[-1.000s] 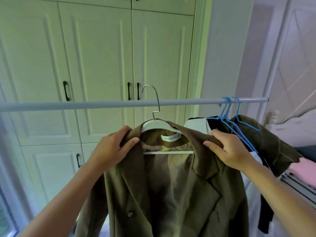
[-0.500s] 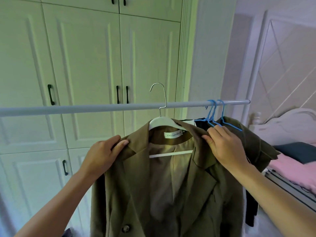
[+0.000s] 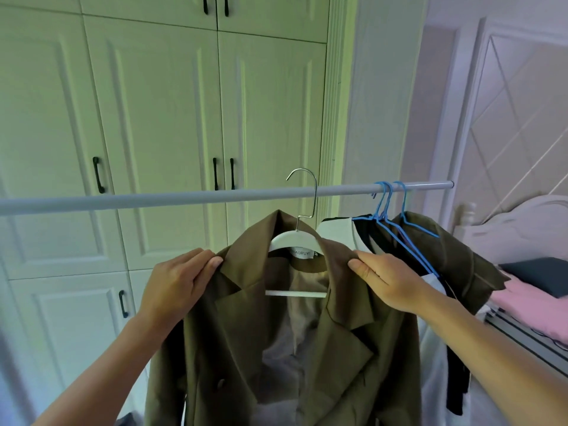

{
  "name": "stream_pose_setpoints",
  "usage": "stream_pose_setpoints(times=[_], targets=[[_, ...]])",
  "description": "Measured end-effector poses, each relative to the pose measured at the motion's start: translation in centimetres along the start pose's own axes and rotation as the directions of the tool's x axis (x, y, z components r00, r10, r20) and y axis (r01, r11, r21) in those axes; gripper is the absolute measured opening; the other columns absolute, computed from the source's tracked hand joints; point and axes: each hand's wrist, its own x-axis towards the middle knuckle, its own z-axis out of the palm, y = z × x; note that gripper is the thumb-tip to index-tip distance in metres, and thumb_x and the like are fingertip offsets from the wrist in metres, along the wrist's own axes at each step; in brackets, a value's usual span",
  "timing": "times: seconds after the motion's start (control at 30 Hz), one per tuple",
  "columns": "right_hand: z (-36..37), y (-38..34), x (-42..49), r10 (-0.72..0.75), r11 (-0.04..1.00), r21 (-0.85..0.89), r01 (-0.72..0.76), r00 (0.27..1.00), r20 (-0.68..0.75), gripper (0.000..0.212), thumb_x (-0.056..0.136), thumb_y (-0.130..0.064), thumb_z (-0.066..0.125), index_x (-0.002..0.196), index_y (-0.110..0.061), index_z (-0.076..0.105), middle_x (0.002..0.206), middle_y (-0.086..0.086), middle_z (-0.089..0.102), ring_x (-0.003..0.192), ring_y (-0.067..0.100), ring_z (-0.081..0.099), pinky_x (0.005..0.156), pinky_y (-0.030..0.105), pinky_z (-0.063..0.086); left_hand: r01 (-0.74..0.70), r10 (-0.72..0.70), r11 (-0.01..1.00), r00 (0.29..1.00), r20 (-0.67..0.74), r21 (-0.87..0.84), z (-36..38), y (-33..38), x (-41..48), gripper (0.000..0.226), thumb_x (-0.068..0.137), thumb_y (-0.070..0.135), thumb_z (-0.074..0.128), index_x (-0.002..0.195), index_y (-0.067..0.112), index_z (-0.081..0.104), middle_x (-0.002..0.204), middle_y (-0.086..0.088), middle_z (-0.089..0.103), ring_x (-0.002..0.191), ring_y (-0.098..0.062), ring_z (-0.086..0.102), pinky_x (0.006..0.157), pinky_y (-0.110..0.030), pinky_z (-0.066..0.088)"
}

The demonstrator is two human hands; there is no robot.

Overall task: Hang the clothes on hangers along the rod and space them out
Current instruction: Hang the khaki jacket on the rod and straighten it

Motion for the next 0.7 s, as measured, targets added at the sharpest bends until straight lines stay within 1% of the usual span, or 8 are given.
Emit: stream_pose_setpoints(times=[0.1, 0.2, 0.33, 0.4, 0.47, 0.53, 0.6, 0.7], targets=[[-0.1, -0.3, 0.4, 0.014, 1.0, 0.007, -0.014, 0.999, -0.035, 0.082, 0.088, -0.084, 0.017, 0.102, -0.019, 0.065, 0.074, 0.002, 0.069, 0.069, 0.017, 0.067, 0.07, 0.051, 0.055, 0.013, -0.007, 0.998, 0.997, -0.082, 0.062, 0.0, 0.0, -0.2, 0.055, 0.111, 0.039, 0.037, 0.088, 0.005, 0.073, 0.076, -0.001, 0.067, 0.066, -0.025, 0.063, 0.054, -0.035, 0.05], [0.0, -0.2, 0.6, 0.062, 0.998, 0.019, -0.06, 0.994, -0.094, 0.092, 0.084, -0.088, 0.014, 0.111, -0.019, 0.067, 0.078, -0.001, 0.07, 0.073, 0.016, 0.068, 0.073, 0.049, 0.057, 0.074, -0.055, 0.993, 0.981, -0.184, 0.097, -0.9, 1.3, -0.3, 0.047, 0.11, 0.034, 0.043, 0.104, 0.003, 0.078, 0.098, -0.007, 0.078, 0.086, -0.031, 0.071, 0.075, -0.04, 0.054], [-0.3, 0.0, 0.7, 0.05, 0.999, 0.028, -0.047, 0.992, -0.117, 0.092, 0.083, -0.09, 0.014, 0.108, -0.019, 0.068, 0.074, -0.006, 0.067, 0.07, 0.011, 0.066, 0.068, 0.044, 0.057, 0.004, 0.009, 0.993, 0.994, -0.111, 0.118, -1.4, 2.2, -1.0, 0.037, 0.107, 0.028, 0.048, 0.126, 0.01, 0.075, 0.124, -0.005, 0.075, 0.11, -0.027, 0.069, 0.093, -0.044, 0.054], [-0.6, 0.2, 0.6, 0.013, 1.0, 0.02, -0.01, 0.992, -0.129, 0.087, 0.085, -0.088, 0.016, 0.102, -0.02, 0.067, 0.072, -0.005, 0.066, 0.067, 0.011, 0.065, 0.064, 0.042, 0.055, 0.026, -0.028, 0.999, 0.997, -0.071, -0.035, -1.7, 2.1, -1.4, 0.04, 0.106, 0.026, 0.042, 0.126, 0.011, 0.074, 0.122, -0.003, 0.073, 0.114, -0.022, 0.066, 0.096, -0.039, 0.051], [-0.8, 0.1, 0.5, -0.026, 1.0, -0.002, 0.026, 0.989, -0.146, 0.082, 0.088, -0.085, 0.017, 0.097, -0.02, 0.065, 0.068, -0.004, 0.064, 0.062, 0.009, 0.063, 0.059, 0.039, 0.053, 0.124, -0.142, 0.97, 0.987, -0.073, -0.211, -2.7, 1.4, -0.9, 0.044, 0.106, 0.028, 0.037, 0.123, 0.012, 0.073, 0.115, -0.001, 0.068, 0.111, -0.016, 0.061, 0.095, -0.028, 0.048], [-0.8, 0.0, 0.4, -0.056, 0.998, -0.029, 0.052, 0.987, -0.152, 0.079, 0.09, -0.083, 0.017, 0.093, -0.019, 0.064, 0.064, -0.003, 0.061, 0.059, 0.01, 0.061, 0.056, 0.04, 0.051, 0.178, -0.188, 0.961, 0.982, -0.029, -0.213, -3.3, 0.5, 0.2, 0.043, 0.105, 0.035, 0.036, 0.123, 0.017, 0.071, 0.114, 0.002, 0.064, 0.108, -0.013, 0.059, 0.092, -0.021, 0.045], [-0.6, -0.1, 0.5, -0.07, 0.997, -0.052, 0.063, 0.987, -0.147, 0.079, 0.091, -0.083, 0.017, 0.092, -0.019, 0.063, 0.062, -0.003, 0.06, 0.057, 0.012, 0.06, 0.056, 0.041, 0.051, 0.184, -0.155, 0.972, 0.969, 0.19, -0.145, -3.1, -0.2, 1.3, 0.043, 0.105, 0.048, 0.034, 0.119, 0.028, 0.069, 0.112, 0.011, 0.066, 0.103, -0.007, 0.062, 0.086, -0.026, 0.05], [-0.7, -0.1, 0.7, -0.069, 0.997, -0.042, 0.064, 0.988, -0.139, 0.075, 0.089, -0.084, 0.019, 0.09, -0.022, 0.062, 0.063, -0.003, 0.06, 0.058, 0.01, 0.06, 0.055, 0.036, 0.049, 0.14, -0.109, 0.989, 0.916, 0.386, -0.053, -1.4, -0.3, 1.2, 0.061, 0.097, 0.075, 0.021, 0.086, 0.031, 0.062, 0.076, 0.016, 0.065, 0.07, -0.003, 0.061, 0.062, -0.032, 0.05]])
